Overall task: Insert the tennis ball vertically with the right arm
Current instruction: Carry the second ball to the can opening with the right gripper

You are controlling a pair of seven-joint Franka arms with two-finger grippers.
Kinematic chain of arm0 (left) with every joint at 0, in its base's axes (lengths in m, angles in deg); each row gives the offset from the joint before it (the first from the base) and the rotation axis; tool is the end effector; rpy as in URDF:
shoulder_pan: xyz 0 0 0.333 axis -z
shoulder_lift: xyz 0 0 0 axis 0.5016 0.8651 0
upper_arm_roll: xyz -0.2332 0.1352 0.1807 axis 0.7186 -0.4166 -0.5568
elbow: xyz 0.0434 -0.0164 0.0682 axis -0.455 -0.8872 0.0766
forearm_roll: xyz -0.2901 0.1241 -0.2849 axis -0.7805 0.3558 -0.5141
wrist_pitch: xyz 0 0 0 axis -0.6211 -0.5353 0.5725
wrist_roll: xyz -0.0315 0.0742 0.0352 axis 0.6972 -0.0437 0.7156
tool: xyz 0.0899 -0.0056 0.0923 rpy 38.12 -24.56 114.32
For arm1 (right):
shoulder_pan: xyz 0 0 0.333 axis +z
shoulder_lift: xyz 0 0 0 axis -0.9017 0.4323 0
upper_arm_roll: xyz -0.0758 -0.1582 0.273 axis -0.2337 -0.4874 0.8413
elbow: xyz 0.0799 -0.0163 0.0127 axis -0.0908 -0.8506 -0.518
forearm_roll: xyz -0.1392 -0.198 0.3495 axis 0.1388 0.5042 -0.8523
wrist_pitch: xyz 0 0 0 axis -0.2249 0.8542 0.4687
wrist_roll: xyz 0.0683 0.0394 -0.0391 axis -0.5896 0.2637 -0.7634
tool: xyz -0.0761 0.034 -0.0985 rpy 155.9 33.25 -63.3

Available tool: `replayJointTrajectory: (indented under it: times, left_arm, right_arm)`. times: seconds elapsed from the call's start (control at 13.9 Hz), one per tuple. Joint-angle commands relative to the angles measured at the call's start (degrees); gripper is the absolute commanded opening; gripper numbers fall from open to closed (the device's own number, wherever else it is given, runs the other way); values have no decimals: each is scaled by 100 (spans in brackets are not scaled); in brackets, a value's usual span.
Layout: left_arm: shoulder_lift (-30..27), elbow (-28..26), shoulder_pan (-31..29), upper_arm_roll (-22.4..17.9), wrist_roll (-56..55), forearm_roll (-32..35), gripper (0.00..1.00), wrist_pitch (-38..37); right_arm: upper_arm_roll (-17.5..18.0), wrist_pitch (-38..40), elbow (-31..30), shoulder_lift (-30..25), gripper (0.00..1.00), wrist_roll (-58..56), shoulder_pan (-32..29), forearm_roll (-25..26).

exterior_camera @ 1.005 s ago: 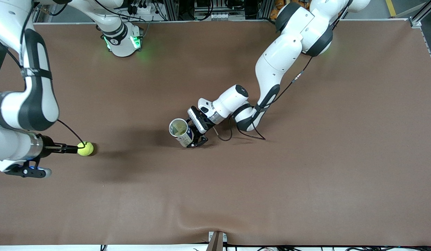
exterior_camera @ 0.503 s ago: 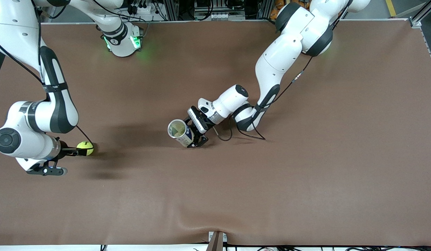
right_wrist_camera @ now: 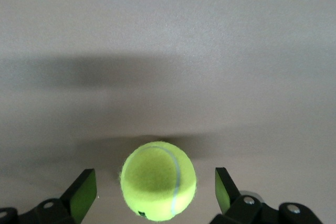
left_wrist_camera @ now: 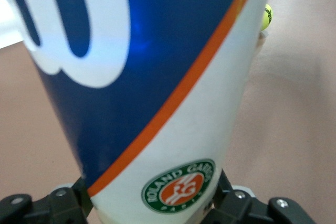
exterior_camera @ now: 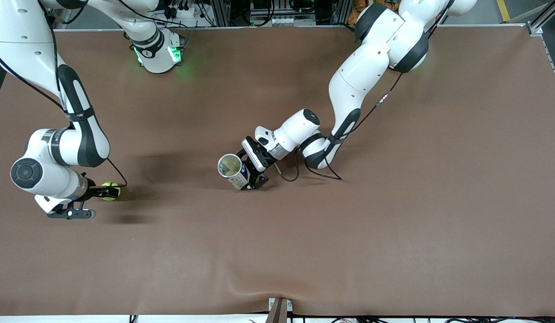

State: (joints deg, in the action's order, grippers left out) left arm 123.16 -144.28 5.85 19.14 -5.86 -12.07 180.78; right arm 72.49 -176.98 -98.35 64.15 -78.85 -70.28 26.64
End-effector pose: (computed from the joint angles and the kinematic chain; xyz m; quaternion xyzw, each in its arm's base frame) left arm 0.5131 -0.5971 0.1047 0.7601 -0.4237 0.4202 0.2574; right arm 0.6657 -0.0846 0.1940 0.9978 -0.0051 -0.0365 0.0542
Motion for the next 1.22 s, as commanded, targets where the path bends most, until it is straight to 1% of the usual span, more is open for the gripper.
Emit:
replayJointTrajectory:
  times: [0.0, 0.22, 0.57, 0.65, 0.72, 0.79, 0.86, 1.15]
  left_arm:
    - [24, 72, 61, -48, 27, -94, 100, 100]
    - [24, 63, 35, -48, 36, -68, 100, 100]
    - [15, 45, -9, -48, 36, -33, 100, 100]
    - [15, 28, -18, -48, 27, -24, 100, 100]
    - [6, 2, -27, -48, 27, -7, 100, 100]
    - [6, -7, -27, -48, 27, -6, 100, 100]
    - [6, -7, -27, -48, 27, -15, 100, 100]
    - [6, -7, -18, -48, 27, -6, 100, 100]
  right_arm:
    - [107, -316, -243, -6, 100, -47, -123, 150]
    - [107, -826, -542, 29, 100, -47, -149, 150]
    - [99, -854, -569, 47, 100, -82, -149, 168]
    - [99, -854, -569, 47, 77, -82, -166, 168]
    - [107, -854, -569, 47, 44, -82, -227, 168]
    - [107, -845, -569, 39, 15, -91, -237, 168]
    - [107, -837, -561, 38, 0, -126, -263, 168]
    - [116, -697, -447, -49, 0, -170, -202, 150]
